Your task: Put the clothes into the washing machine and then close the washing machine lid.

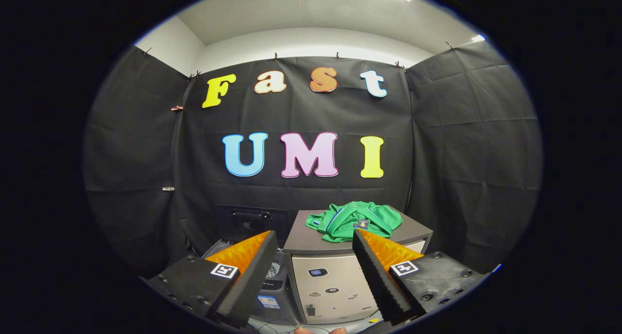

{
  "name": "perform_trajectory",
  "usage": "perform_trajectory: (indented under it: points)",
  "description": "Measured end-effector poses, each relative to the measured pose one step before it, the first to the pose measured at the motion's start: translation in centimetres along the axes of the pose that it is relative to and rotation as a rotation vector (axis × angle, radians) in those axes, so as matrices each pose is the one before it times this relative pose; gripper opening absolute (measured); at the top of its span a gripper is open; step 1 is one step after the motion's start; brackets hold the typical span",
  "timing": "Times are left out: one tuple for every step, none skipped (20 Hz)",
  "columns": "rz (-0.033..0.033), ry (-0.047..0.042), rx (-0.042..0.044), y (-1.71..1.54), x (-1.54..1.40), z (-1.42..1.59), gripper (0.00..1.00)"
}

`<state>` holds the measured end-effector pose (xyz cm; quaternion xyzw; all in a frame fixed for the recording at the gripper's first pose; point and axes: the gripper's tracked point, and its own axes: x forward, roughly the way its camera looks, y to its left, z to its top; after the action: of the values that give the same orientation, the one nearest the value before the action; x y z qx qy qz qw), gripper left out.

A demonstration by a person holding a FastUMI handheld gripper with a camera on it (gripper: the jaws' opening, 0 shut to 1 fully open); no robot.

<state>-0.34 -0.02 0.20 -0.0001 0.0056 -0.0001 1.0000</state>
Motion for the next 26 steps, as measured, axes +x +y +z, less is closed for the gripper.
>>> perform_trajectory:
  points:
    - [-0.00233,0.00242,0.0024,-0.144,0.041,0.008,0.98]
    - [-0.00149,0.00146,0.00212,-0.049,-0.032,-0.059,0.98]
    - [-0.00138,0.00086,0.00292,-0.056,0.047,0.047,0.98]
    - [-0.00149,0.00102,0.0024,-0.065,0.087,0.073,0.98]
    - [-0.0012,0.00053,0.00168,-0.084,0.028,-0.017,0.98]
    - [0.00047,0.0004,-0.0006,0.004,0.039,0.05,0.98]
    - [0.00001,-0.00017,-0.00147,-0.007,0.003,0.078,0.98]
    - [-0.00014,-0.00081,0.00077,-0.041,0.05,0.022,0.98]
    - [0.00055,0.00102,0.00312,0.001,0.015,-0.085,0.98]
    - [0.00276,0.00064,0.00564,-0.003,0.117,-0.005,0.98]
    - [0.00224,0.00156,0.00841,-0.028,0.073,-0.049,0.98]
    - [0.00795,0.0006,0.00958,-0.079,0.295,0.082,0.98]
    - [0.0082,-0.00424,0.0026,0.096,0.239,0.171,0.98]
    - [0.0018,-0.00722,-0.00021,-0.303,0.347,0.346,0.98]
    - [-0.00291,-0.00515,-0.00163,-0.6,0.453,0.393,0.98]
    - [-0.0103,0.00374,-0.00117,-0.739,0.562,0.231,0.98]
    - [-0.00721,0.00609,-0.00107,-0.646,0.547,0.134,0.98]
    - [-0.00293,0.00359,0.00013,-0.55,0.648,0.414,0.98]
    - [-0.001,0.00387,0.00114,-0.552,0.679,0.48,0.98]
    - [0.00357,0.00888,0.00131,-0.34,0.709,0.402,0.98]
    - [0.00912,0.01246,0.00218,-0.124,0.751,0.158,0.98]
    - [0.0182,0.01086,0.00291,0.05,0.712,0.187,0.98]
    - [0.02641,0.01685,0.00341,0.306,1.008,0.299,0.98]
    - [0.00321,0.02951,-0.00043,-0.341,1.058,-0.153,0.98]
    - [-0.00152,0.01991,-0.00638,-0.523,1.286,0.034,0.98]
    - [-0.00893,0.01606,-0.00994,-0.375,1.262,0.3,0.98]
